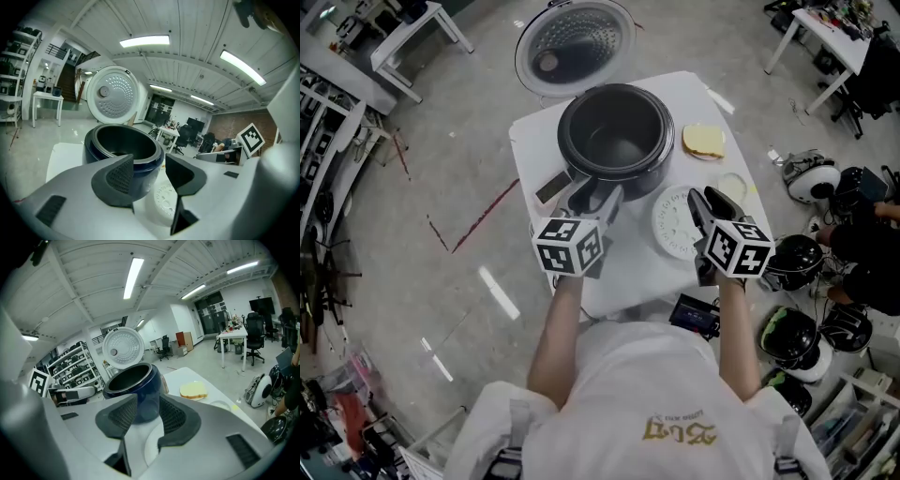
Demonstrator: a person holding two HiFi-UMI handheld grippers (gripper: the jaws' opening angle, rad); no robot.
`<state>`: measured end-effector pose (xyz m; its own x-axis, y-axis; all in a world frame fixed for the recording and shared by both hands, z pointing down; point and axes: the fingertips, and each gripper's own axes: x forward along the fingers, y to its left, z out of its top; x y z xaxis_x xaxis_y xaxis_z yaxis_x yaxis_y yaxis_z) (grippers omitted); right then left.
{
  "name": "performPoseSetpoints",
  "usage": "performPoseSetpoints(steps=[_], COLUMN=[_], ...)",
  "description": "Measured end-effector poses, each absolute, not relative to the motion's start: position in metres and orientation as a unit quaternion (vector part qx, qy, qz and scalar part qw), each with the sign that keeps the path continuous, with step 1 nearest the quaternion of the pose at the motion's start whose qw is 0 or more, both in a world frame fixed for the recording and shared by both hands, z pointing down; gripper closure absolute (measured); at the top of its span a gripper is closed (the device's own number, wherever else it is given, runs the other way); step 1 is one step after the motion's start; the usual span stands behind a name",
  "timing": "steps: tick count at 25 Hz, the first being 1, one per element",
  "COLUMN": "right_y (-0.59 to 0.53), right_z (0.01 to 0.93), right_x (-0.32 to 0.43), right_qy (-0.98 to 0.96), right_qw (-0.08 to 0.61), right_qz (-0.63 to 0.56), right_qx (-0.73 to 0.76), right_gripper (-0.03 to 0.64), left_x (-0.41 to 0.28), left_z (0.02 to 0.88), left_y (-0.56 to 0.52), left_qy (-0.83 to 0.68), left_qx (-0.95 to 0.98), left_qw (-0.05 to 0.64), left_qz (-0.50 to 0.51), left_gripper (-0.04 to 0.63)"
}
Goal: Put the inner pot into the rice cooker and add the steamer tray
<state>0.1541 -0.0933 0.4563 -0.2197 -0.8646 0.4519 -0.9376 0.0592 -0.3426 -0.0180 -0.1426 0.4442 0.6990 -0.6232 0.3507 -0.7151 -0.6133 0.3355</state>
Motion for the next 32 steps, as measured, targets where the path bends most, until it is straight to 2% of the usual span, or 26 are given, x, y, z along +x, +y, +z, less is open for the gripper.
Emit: performPoseSetpoints(steps=[14, 32], right_y=[-0.050, -0.015], right_z=[0.498, 0.618], right_x=[0.190, 0.245], right_qy=[-0.682, -0.605], right_qw=[0.077, 0.127], right_qz=[0.325, 0.420], right_qx=[0.651, 0.665], right_gripper=[0.456, 0.443], left_x=[0.025, 0.064], left_z=[0.491, 0.602], left_y=[-0.107, -0.099], left_qy=[-0.312, -0.278], left_qx=[0.904, 0.876], left_qw=[0.257, 0.329], left_qz=[0.140, 0.220], left_gripper=[0.383, 0.379])
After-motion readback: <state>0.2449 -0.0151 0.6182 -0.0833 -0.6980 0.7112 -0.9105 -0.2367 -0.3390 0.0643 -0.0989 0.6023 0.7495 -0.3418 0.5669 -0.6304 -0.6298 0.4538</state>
